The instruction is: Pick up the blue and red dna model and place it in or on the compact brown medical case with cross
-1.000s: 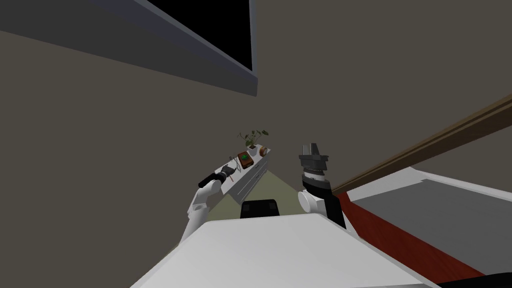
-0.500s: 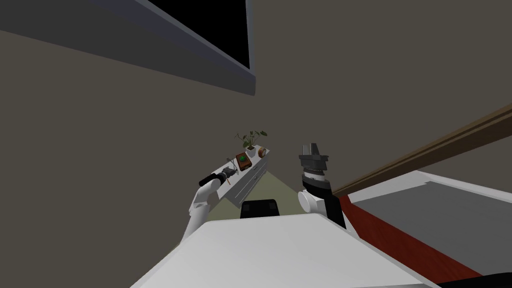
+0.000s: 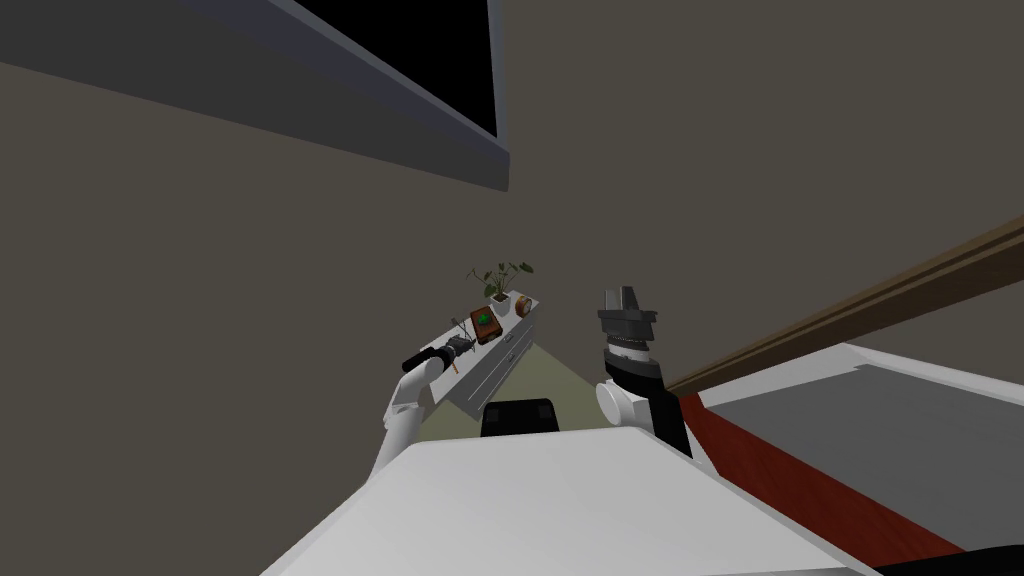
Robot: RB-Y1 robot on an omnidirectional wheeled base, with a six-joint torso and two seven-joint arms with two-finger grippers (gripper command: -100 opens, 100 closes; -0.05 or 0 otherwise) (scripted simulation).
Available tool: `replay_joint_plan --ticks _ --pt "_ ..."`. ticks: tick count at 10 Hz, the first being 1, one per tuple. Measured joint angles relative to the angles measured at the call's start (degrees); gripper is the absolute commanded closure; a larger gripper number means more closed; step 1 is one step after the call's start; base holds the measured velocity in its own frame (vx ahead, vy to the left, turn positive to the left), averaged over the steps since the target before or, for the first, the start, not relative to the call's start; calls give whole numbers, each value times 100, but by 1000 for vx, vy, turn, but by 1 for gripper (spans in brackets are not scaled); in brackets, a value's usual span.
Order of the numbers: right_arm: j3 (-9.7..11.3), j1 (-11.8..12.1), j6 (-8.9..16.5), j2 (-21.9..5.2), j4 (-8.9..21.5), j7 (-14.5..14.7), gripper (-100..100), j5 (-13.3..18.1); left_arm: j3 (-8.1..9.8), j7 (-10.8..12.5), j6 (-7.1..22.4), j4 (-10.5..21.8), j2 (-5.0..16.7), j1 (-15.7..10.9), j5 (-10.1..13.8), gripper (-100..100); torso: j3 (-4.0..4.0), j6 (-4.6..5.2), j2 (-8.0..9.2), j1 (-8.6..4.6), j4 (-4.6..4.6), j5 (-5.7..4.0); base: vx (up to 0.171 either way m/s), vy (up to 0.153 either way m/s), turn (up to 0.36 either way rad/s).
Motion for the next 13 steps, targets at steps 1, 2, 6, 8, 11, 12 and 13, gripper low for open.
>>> replay_joint_plan --ticks 1,2,6,8,11,12,13 --pt "0 0 0 0 0 0 0 0 -2 -9 -19 12 -3 -4 -2 100 4 -1 9 -1 1 0 5 1 1" --pt "0 -1 0 0 0 0 0 0 -2 -8 -17 10 -3 -4 -2 100 10 -1 18 -2 3 -1 0 0 0" --pt "0 -1 0 0 0 0 0 0 1 -7 -22 8 -3 -4 -3 0 10 3 20 3 3 2 0 0 0" --pt "0 -1 0 0 0 0 0 0 12 30 47 -93 19 19 -6 100 18 1 33 3 5 1 -30 0 12" --pt "0 -1 0 0 0 0 0 0 19 50 153 -148 84 32 -17 100 30 -6 61 9 5 4 -105 0 88" --pt "0 -3 0 1 0 0 0 0 34 52 269 -166 173 43 -4 100 47 -10 94 16 7 7 -195 -8 91" --pt "1 -3 1 1 1 0 0 0 47 54 382 -204 254 64 11 100 50 -17 109 18 -2 12 -183 -29 94"
